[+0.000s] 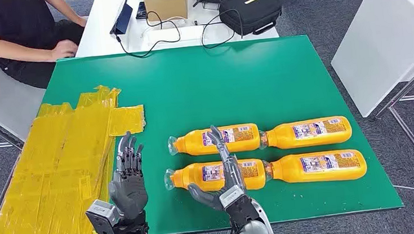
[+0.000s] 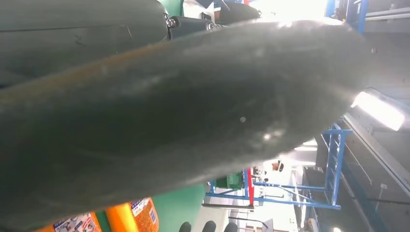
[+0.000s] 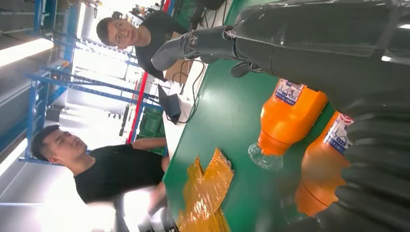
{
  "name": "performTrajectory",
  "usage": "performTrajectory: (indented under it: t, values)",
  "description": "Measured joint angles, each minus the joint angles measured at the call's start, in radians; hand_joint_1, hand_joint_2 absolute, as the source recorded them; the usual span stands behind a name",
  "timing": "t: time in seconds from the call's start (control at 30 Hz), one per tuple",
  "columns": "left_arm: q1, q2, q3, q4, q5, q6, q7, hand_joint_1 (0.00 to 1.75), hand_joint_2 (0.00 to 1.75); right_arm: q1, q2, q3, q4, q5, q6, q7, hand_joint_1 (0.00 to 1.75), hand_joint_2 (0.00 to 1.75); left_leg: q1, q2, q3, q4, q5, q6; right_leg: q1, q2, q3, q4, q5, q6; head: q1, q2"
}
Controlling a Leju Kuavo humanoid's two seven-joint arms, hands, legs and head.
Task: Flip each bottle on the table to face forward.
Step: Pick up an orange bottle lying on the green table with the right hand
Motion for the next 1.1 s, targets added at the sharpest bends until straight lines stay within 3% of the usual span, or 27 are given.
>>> performTrajectory:
  t: [0.27, 0.4, 0.8, 1.1]
  values:
    - [-0.002, 0.000, 0.013, 0.003, -0.006, 0.031, 0.000, 0.00, 0.00, -0.021, 0.003, -0.003, 0.038, 0.060, -0.027, 0.000, 0.00, 0.00, 0.000, 0.000, 0.000, 0.000, 0.000, 0.000, 0.000, 0.000, 0.000, 0.000, 0.000, 0.000, 0.000, 0.000]
    - [-0.002, 0.002, 0.018, 0.003, -0.012, 0.043, 0.000, 0.00, 0.00, -0.025, 0.005, -0.021, 0.049, 0.119, -0.042, 0.000, 0.00, 1.75, 0.000, 0.000, 0.000, 0.000, 0.000, 0.000, 0.000, 0.000, 0.000, 0.000, 0.000, 0.000, 0.000, 0.000]
    - [-0.018, 0.002, 0.020, 0.028, -0.037, 0.053, 0.000, 0.00, 0.00, -0.023, 0.017, -0.089, 0.050, 0.241, -0.044, 0.002, 0.00, 1.75, 0.000, 0.000, 0.000, 0.000, 0.000, 0.000, 0.000, 0.000, 0.000, 0.000, 0.000, 0.000, 0.000, 0.000]
    - [-0.018, 0.002, 0.013, 0.033, -0.046, 0.050, 0.000, 0.00, 0.00, -0.022, 0.016, -0.093, 0.032, 0.302, -0.059, 0.060, 0.00, 1.75, 0.000, 0.000, 0.000, 0.000, 0.000, 0.000, 0.000, 0.000, -0.001, 0.000, 0.000, 0.000, 0.000, 0.000]
